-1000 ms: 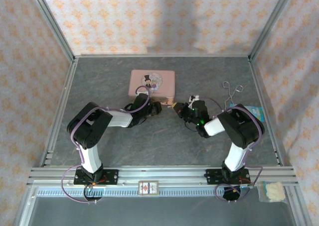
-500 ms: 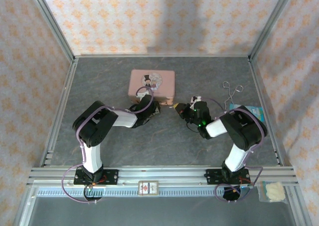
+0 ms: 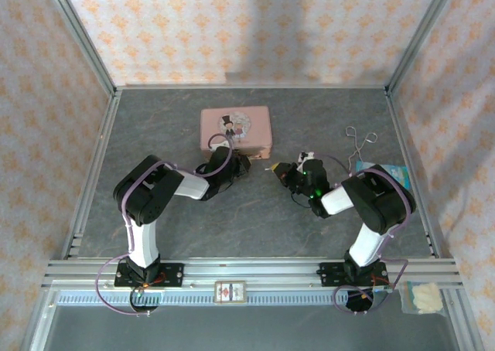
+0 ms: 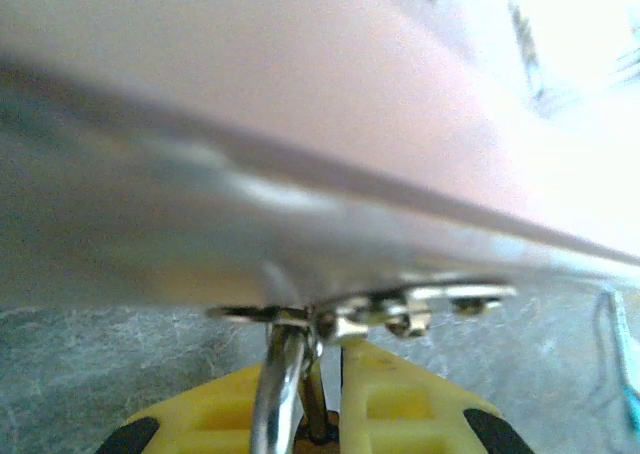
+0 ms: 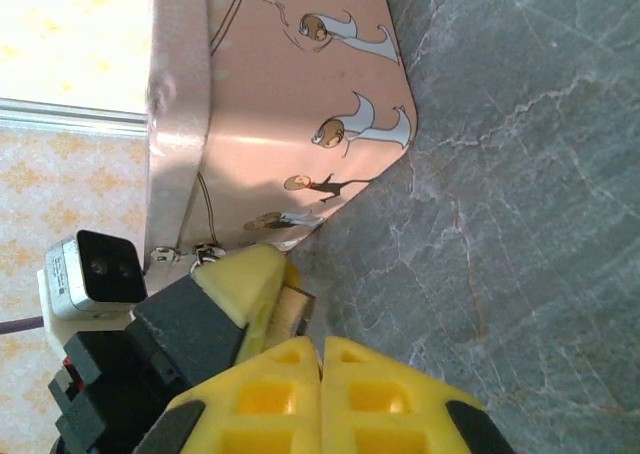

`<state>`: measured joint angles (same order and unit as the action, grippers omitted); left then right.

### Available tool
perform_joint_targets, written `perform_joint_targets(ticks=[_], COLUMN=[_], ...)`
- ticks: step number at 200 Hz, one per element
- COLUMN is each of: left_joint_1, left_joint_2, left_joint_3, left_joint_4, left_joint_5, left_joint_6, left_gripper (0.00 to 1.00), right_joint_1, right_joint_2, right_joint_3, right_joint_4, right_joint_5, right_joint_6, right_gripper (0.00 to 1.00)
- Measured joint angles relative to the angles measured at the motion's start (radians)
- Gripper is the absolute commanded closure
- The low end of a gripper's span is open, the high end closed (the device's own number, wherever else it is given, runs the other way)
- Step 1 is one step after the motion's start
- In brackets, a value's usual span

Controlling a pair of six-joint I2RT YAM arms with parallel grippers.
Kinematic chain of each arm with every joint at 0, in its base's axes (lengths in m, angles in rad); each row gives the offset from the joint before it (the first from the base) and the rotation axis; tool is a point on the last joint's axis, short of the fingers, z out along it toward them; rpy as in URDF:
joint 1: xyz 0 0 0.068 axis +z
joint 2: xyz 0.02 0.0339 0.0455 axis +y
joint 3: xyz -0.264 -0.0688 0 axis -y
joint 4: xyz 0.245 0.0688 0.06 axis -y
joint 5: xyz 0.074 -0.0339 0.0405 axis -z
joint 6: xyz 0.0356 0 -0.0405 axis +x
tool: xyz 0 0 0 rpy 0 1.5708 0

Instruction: Unlock a padlock with a key

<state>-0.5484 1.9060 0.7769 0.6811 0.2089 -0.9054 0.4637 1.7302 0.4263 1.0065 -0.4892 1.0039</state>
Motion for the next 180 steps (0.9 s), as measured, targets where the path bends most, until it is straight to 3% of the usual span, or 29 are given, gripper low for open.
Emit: perform_joint_targets(ticks=[83,180], left_joint_1=[0.042,0.043], left_joint_2=[0.001,0.002], left_joint_3=[-0.1,-0.119], left_joint_4=[0.409,0.486], left_joint_5=[0.11,0.128], left_joint_6=[-0.284,-0.363], left_gripper=[1.0,1.0], right_joint_1=[0.039,0.079], right_joint_2=[0.119,0.187], right_joint_3=[-0.014,0.03], right_joint_4=[0.237,0.461], right_joint_5=[-0.034,-0.006], right_joint_6=[0.18,0.308], right_gripper=[1.0,1.0])
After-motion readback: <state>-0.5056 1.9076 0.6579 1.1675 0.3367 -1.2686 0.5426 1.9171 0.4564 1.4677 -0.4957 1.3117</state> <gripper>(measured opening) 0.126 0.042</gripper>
